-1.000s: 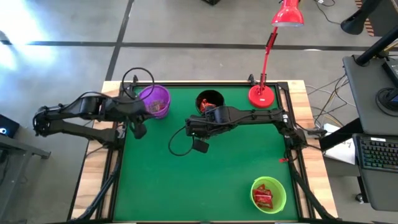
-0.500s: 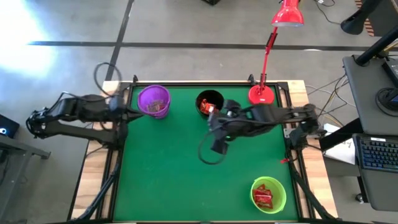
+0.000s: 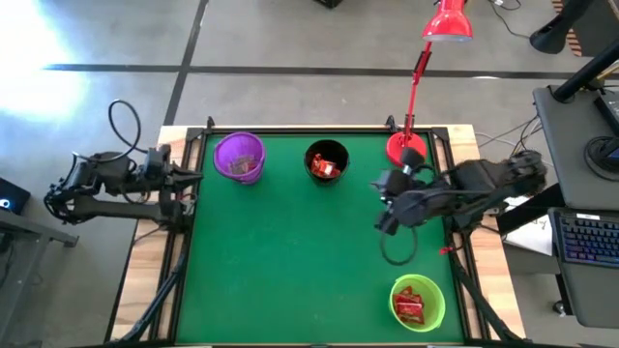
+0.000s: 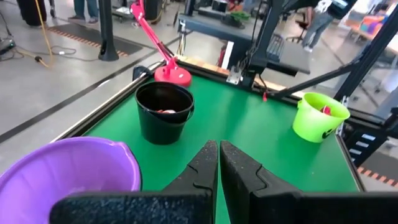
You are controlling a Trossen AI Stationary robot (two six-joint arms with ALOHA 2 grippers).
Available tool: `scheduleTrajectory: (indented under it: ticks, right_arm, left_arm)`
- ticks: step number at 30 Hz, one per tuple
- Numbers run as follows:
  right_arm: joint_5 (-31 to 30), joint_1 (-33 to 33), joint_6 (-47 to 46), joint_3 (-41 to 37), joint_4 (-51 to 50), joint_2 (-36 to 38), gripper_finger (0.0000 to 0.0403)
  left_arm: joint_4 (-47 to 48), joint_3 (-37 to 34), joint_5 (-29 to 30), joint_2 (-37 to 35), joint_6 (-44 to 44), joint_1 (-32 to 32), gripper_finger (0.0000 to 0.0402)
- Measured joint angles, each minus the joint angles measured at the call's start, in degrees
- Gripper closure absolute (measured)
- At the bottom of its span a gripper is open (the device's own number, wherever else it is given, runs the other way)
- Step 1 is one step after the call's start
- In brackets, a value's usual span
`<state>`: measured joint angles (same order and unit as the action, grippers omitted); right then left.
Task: Sort candy
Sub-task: Return to Home Position
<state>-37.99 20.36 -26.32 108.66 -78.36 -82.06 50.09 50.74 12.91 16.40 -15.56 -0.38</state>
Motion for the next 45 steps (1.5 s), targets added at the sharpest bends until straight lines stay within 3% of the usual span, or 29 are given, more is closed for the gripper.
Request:
scheduleTrajectory:
  ticks: [4, 8, 12, 18, 21, 25, 28, 38, 45]
  right_arm:
    - [-1.0, 3.7, 1.8, -11.5, 7.3, 8.0, 0.0394]
    - [-0.4, 8.4, 5.8, -24.8, 21.2, 16.5, 0.0394]
    - [6.9, 12.5, 11.8, -36.7, 38.7, 23.8, 0.0394]
    - [18.6, 16.0, 20.1, -51.7, 60.3, 31.6, 0.0394]
    - [17.2, 16.8, 18.2, -58.2, 66.4, 35.0, 0.0394]
    - [7.8, 16.9, 10.8, -66.1, 68.5, 39.4, 0.0394]
    - [4.9, 16.9, 7.5, -72.0, 69.4, 41.9, 0.0394]
    - [11.1, 16.9, 16.6, -89.0, 91.2, 47.1, 0.0394]
    - [10.4, 16.8, 10.7, -98.2, 102.1, 49.1, 0.0394]
  left_arm:
    - [0.0, -3.4, 0.0, -5.3, -0.6, 0.0, 0.0402]
    - [-1.6, -8.2, 0.0, -11.1, -2.6, 0.0, 0.0402]
    - [-4.4, -12.6, 0.0, -15.9, -3.0, 0.0, 0.0401]
    - [-5.9, -14.7, -2.6, -15.3, -3.3, 0.0, 0.0401]
    - [-5.6, -14.9, -3.5, -15.0, -2.8, 0.0, 0.0401]
    - [-6.0, -14.8, -5.4, -16.0, -2.0, 0.0, 0.0401]
    - [-6.3, -14.8, -6.0, -16.3, -1.8, 0.0, 0.0401]
    - [-6.1, -14.9, -6.1, -16.3, -1.7, 0.0, 0.0401]
    - [-6.1, -14.9, -5.9, -16.3, -1.9, 0.0, 0.0401]
